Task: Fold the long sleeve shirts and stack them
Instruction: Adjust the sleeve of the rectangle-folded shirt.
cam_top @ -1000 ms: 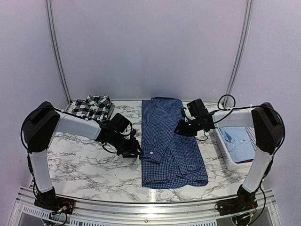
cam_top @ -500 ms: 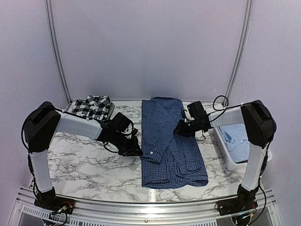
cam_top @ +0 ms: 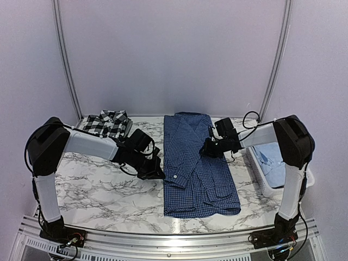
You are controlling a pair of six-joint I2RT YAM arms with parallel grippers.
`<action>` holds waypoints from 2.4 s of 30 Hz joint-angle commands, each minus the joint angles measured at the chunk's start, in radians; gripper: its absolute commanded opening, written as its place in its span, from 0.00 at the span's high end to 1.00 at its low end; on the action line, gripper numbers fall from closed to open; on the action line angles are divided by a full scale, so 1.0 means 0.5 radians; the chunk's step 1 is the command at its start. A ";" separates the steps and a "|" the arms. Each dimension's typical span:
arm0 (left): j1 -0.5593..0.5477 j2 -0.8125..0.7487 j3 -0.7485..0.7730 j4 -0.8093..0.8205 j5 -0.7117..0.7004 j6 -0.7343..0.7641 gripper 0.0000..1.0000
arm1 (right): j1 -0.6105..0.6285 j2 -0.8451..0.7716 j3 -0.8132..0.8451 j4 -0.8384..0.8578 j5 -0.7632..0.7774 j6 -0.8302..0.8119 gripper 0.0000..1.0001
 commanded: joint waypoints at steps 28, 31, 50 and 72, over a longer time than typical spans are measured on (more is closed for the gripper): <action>-0.052 -0.120 0.145 -0.051 0.249 -0.073 1.00 | 0.000 -0.013 0.393 -0.423 0.267 -0.121 1.00; -0.084 -0.112 0.143 -0.057 0.251 -0.089 1.00 | -0.002 -0.011 0.367 -0.447 0.282 -0.139 1.00; -0.161 -0.172 0.021 -0.091 0.173 -0.137 1.00 | 0.044 -0.094 0.245 -0.560 0.281 -0.257 1.00; -0.205 -0.166 -0.063 -0.106 0.046 -0.177 1.00 | 0.095 -0.434 0.210 -0.754 0.503 -0.320 0.73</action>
